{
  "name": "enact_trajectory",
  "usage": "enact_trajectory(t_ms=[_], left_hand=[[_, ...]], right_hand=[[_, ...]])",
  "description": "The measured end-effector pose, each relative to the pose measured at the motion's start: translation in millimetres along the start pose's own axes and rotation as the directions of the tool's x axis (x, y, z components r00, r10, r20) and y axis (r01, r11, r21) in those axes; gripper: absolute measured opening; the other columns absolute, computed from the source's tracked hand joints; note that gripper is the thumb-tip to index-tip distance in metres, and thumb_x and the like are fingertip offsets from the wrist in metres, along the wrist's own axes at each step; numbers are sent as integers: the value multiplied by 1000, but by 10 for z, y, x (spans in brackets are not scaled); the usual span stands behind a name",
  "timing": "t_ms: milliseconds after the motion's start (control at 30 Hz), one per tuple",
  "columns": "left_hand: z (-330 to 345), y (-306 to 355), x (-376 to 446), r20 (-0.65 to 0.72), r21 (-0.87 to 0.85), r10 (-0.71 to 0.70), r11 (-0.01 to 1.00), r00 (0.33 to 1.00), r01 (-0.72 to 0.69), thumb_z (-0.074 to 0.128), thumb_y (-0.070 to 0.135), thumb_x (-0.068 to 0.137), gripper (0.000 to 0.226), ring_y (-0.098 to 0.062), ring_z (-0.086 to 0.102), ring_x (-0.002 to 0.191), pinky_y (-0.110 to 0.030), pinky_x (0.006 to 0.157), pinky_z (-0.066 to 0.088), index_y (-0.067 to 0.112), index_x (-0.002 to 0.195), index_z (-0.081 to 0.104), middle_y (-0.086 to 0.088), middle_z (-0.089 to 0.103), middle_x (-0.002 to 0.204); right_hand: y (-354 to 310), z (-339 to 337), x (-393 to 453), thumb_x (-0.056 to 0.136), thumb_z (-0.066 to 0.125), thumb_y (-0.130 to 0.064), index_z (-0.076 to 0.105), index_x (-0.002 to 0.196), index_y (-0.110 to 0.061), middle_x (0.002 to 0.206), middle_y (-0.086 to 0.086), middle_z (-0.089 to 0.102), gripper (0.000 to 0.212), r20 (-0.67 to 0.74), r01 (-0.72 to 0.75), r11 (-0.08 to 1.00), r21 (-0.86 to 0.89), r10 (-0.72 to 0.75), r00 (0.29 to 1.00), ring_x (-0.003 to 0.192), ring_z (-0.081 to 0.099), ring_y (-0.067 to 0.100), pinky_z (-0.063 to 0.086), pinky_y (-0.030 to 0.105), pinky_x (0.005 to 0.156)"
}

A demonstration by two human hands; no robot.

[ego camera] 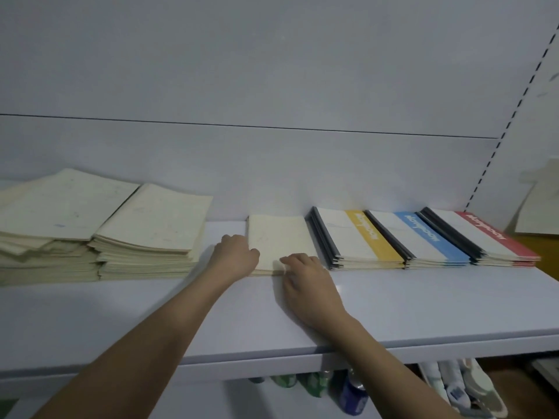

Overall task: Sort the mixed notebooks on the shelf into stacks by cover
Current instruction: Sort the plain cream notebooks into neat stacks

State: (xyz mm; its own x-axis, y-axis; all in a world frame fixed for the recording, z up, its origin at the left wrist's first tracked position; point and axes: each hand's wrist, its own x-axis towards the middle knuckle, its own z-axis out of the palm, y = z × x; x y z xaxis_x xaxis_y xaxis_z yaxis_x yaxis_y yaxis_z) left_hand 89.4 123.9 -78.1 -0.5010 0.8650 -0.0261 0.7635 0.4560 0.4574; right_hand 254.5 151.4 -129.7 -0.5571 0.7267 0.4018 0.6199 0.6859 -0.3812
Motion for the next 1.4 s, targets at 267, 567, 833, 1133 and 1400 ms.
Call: enact_trajectory(t_ms=[267,567,833,1133,1400], left_hand=[[-984,-493,-303,-568,-39,202,962,798,-271,51,22,93,32,-23,52,112,-38,94,44,21,123,63,4,64,115],[-1584,-1699,-390,-427,39,-2,999,904,21,46,37,97,40,-25,47,125,-40,101,41,21,132,56,-3,58,133],[-1794,-1880,-464,-362,-330,45,928,931,-173,52,21,94,21,-11,65,77,-22,60,45,19,89,72,7,71,88],[-2001,-1736,-346,304,-946,174,175,937,274,53,53,94,59,-42,69,94,-47,75,59,1,122,52,-23,65,116],[-2171,-2184,-305,124,-938,74,333,990,92,46,0,98,30,-29,68,96,-40,72,56,13,123,55,-12,69,112]], right_hand=[[-814,-206,368,97,48,-21,59,122,-20,118,-3,58,28,-69,103,967,232,-90,994,111,48,16,41,29,91],[-2009,170,908,90,48,-62,32,148,-19,155,1,29,74,199,288,958,8,-284,938,143,23,22,27,41,111],[-2070,463,935,94,42,-57,43,94,-21,96,-6,52,35,256,287,942,-172,-238,937,98,53,24,38,38,74],[-2422,124,653,103,33,-46,54,130,-39,103,-13,69,35,-178,182,951,248,-140,974,90,62,13,49,32,77],[-2581,289,649,100,40,-48,57,133,-36,138,-25,51,39,153,143,880,454,-234,960,128,41,-11,32,18,108]])
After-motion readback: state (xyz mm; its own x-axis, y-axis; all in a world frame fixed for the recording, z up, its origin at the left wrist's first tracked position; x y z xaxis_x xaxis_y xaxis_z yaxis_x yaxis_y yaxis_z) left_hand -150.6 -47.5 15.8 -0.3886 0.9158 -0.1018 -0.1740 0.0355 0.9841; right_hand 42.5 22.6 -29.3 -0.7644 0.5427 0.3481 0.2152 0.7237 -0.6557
